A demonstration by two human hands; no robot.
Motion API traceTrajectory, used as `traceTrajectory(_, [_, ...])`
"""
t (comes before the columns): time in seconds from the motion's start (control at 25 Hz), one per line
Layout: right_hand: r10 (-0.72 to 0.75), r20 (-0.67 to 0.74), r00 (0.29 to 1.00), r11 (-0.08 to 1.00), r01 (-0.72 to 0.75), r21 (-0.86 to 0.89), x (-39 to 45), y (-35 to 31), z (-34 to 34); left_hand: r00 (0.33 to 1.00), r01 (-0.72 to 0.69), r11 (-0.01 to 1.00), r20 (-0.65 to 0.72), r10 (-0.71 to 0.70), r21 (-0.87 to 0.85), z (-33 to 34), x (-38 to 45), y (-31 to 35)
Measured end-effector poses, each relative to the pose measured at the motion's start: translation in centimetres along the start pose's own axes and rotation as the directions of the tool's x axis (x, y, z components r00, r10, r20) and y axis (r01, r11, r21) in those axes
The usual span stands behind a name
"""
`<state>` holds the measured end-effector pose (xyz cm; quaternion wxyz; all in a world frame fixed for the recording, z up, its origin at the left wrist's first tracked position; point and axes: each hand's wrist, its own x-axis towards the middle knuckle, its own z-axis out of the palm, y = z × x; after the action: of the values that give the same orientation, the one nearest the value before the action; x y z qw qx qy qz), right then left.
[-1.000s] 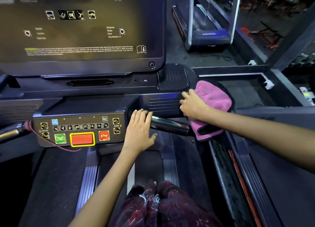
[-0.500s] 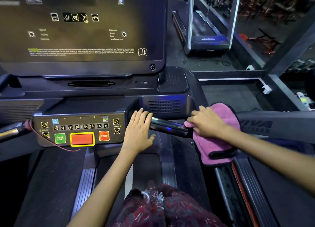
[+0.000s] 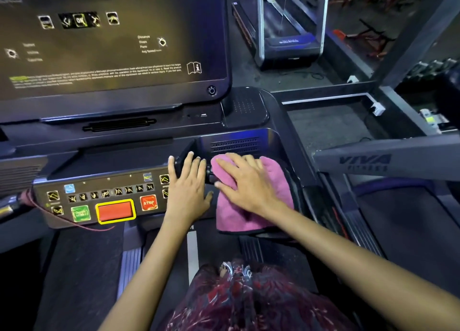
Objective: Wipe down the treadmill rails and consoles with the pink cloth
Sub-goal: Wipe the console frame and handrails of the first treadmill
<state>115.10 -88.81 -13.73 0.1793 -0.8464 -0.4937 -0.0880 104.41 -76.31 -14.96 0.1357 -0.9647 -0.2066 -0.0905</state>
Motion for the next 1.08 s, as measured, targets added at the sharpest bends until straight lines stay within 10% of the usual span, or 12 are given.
traceTrajectory(0.48, [-0.146,0.017,0.989,0.980,0.147,-0.137,-0.7,1.0,0.8,0.996,0.074,0.960,0.070,-0.058,-0.271,-1.9,-0.4,-1.0])
traceTrajectory(1.08, [-0.300,0.089,0.950,0.876,0.312,-0.368,-1.3,1.7,0.2,0.981,0.082,0.983,0.188,-0.051,-0.161,-2.7,-0.7,-1.5])
